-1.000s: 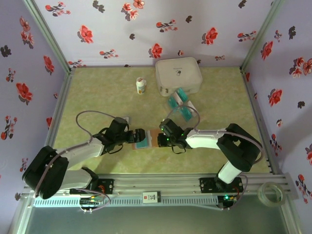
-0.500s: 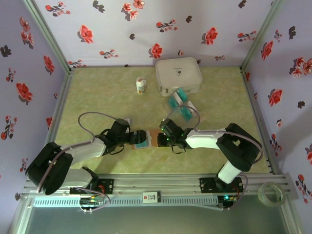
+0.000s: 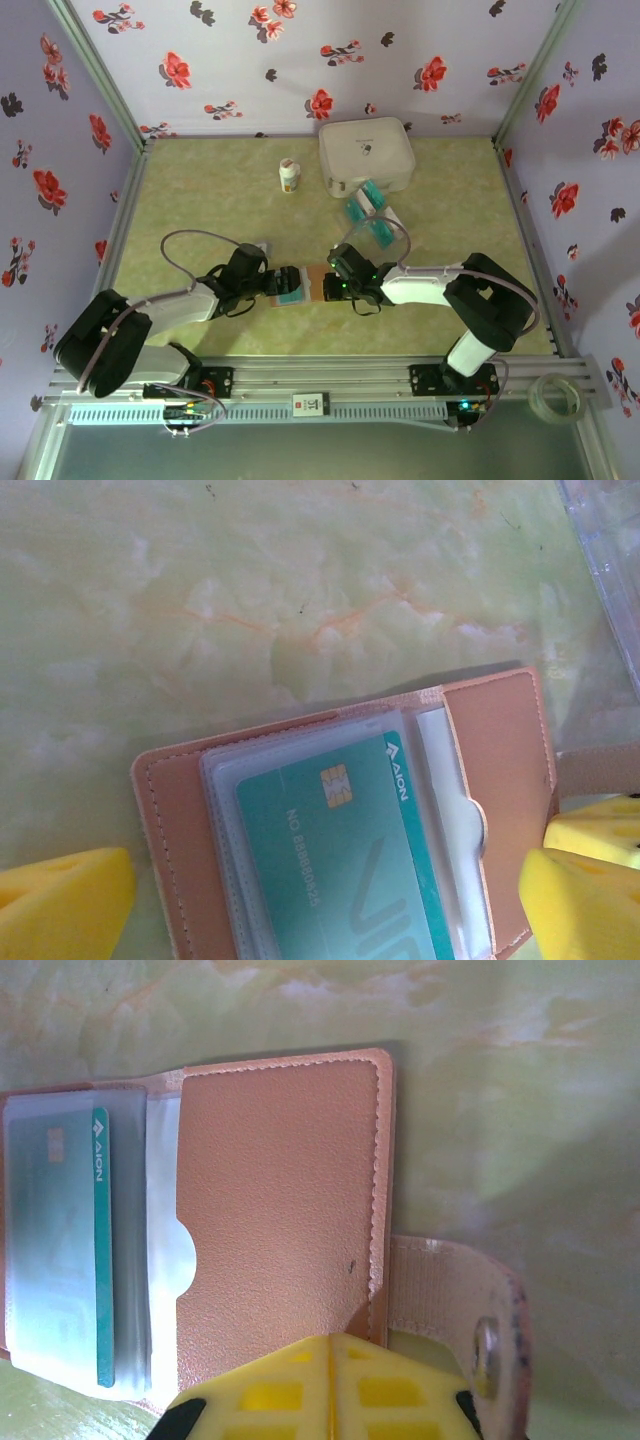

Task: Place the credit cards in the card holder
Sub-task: Close the card holder at the center of the table.

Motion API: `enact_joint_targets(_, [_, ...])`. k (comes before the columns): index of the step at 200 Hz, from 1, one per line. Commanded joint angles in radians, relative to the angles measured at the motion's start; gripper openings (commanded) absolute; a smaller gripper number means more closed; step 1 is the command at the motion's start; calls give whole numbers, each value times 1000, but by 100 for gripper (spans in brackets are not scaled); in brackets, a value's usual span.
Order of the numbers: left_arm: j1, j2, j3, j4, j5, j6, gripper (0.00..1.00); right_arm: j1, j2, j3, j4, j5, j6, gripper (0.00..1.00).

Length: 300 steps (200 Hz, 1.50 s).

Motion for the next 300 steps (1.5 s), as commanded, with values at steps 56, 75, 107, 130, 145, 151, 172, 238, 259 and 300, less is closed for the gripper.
enact_joint_targets(56, [-6,8,22,17,18,-2,100,4,63,-8,12,-4,18,6])
enact_joint_targets(75, [-6,-18,25,8,20,0,100,4,68,-6,14,-6,18,6])
enact_joint_targets(107, [-7,-75,24,-2,20,-12,100,4,75,-3,19,-11,17,6])
enact_joint_targets(130, [-7,-110,20,10,18,-40,100,4,82,-3,23,-14,19,5])
enact_joint_targets(145, [-7,-123,23,16,18,-54,100,5,85,-4,26,-17,18,5])
enact_joint_targets(151, [-6,-123,26,18,20,-57,100,4,85,-4,27,-17,20,5])
enact_joint_targets(172, [-8,-122,37,34,38,-73,100,4,89,-6,32,-21,21,5])
enact_joint_targets(238, [-40,-121,82,90,54,-130,100,4,84,-4,32,-21,21,5])
enact_joint_targets(259, [-51,-114,97,97,54,-135,100,4,84,-1,32,-21,19,5])
enact_joint_targets(300, [-77,-76,117,126,54,-146,100,2,72,22,5,-20,4,5])
